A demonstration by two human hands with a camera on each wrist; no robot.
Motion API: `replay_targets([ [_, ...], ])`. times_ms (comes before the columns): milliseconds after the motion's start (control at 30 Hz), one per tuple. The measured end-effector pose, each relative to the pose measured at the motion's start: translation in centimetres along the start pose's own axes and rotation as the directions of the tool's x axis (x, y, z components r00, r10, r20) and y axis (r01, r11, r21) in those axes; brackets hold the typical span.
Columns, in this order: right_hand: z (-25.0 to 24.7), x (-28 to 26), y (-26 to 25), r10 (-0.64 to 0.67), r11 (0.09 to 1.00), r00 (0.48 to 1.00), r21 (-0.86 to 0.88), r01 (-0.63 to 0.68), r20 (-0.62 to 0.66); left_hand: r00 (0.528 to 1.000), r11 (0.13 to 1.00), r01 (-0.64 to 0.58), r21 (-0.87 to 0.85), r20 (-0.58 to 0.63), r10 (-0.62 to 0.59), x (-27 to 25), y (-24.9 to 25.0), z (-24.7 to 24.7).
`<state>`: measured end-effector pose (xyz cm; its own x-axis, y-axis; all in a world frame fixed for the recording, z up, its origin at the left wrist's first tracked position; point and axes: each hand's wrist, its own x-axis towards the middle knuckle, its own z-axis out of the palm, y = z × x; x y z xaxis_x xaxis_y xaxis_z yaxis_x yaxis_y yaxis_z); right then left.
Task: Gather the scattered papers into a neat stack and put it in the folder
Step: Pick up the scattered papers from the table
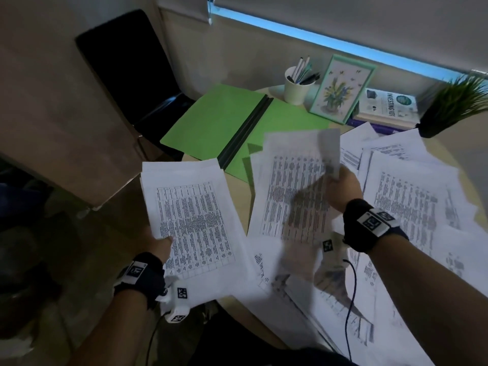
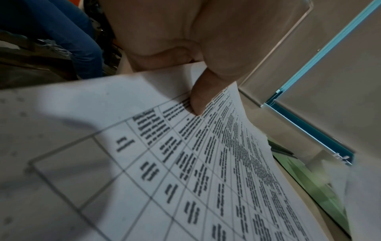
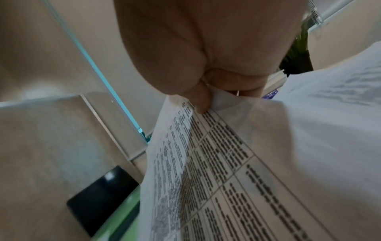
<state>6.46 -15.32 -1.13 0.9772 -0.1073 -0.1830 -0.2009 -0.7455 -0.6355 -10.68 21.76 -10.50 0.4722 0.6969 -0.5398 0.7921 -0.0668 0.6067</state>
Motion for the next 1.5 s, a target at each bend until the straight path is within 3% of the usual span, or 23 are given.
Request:
replay_targets([
  [233, -5.3, 0.3, -3.7, -0.127, 0.943, 0.99, 0.301, 0.141, -0.068, 0.998, 0.998, -0.057, -0.002, 0.013, 0.057, -1.5, 1.4, 1.1],
  [367, -7.4, -1.8, -7.2, -0.279, 0.832, 0.96, 0.505, 0.231, 0.02, 0.997, 0.997, -0.074, 0.027, 0.011, 0.074, -2.9, 2.5, 0.7],
  [433, -7.8, -3.9, -9.2, -0.379, 0.772, 0.921, 0.579, 0.263, 0.087, 0.997, 0.997, -0.072, 0.012, 0.02, 0.072, -4.1, 3.3, 0.3],
  [533, -7.2, -7.4, -11.3, -0.503, 0.766, 0.842, 0.552, 0.328, 0.197, 0.997, 0.999, -0.041, -0.025, 0.062, 0.042, -3.9, 3.3, 0.0],
  [667, -5.4, -10.5, -12.8, -0.567, 0.767, 0.718, 0.577, 0.282, 0.403, 0.995, 0.999, 0.004, -0.053, 0.101, 0.002, -3.8, 3.4, -0.3],
  [733, -4.3, -10.9, -13.4, -0.549, 0.772, 0.695, 0.601, 0.207, 0.465, 0.992, 0.996, 0.056, -0.07, 0.114, -0.047, -3.8, 3.3, -0.7],
  [833, -2.7, -10.5, -14.1, -0.508, 0.788, 0.718, 0.594, 0.165, 0.475, 0.959, 0.972, 0.235, -0.03, 0.171, -0.226, -3.7, 1.9, -1.6],
  [967, 0.3, -8.2, -13.6, -0.456, 0.815, 0.746, 0.565, 0.13, 0.486, 0.947, 0.957, 0.29, -0.019, 0.147, -0.285, -3.7, 0.0, -2.8],
  [1033, 2.2, -7.0, -12.8, -0.385, 0.847, 0.768, 0.526, 0.075, 0.511, 0.951, 0.933, 0.3, -0.197, 0.143, -0.275, -4.2, 0.6, -2.9],
  [1067, 3.4, -6.3, -12.2, -0.329, 0.863, 0.783, 0.505, 0.023, 0.527, 0.962, 0.943, 0.248, -0.223, 0.171, -0.213, -4.8, 1.3, -3.0],
  [1167, 6.8, -4.6, -10.7, -0.195, 0.896, 0.811, 0.436, -0.081, 0.552, 0.936, 0.936, 0.156, -0.317, 0.349, -0.038, -5.5, 3.3, -2.4],
  [1233, 9.1, -3.7, -10.2, -0.148, 0.936, 0.824, 0.347, -0.062, 0.547, 0.92, 0.895, 0.235, -0.38, 0.385, -0.079, -4.5, 3.3, -1.8],
  [1367, 12.5, -2.9, -10.2, -0.092, 0.992, 0.828, 0.127, 0.025, 0.553, 0.914, 0.93, 0.177, -0.322, 0.404, -0.035, -5.8, 4.7, -1.9],
  [1500, 16.1, -2.7, -10.0, -0.069, 0.997, 0.799, 0.016, 0.075, 0.597, 0.968, 0.984, 0.103, -0.144, 0.242, -0.066, -5.2, 4.6, -0.9],
])
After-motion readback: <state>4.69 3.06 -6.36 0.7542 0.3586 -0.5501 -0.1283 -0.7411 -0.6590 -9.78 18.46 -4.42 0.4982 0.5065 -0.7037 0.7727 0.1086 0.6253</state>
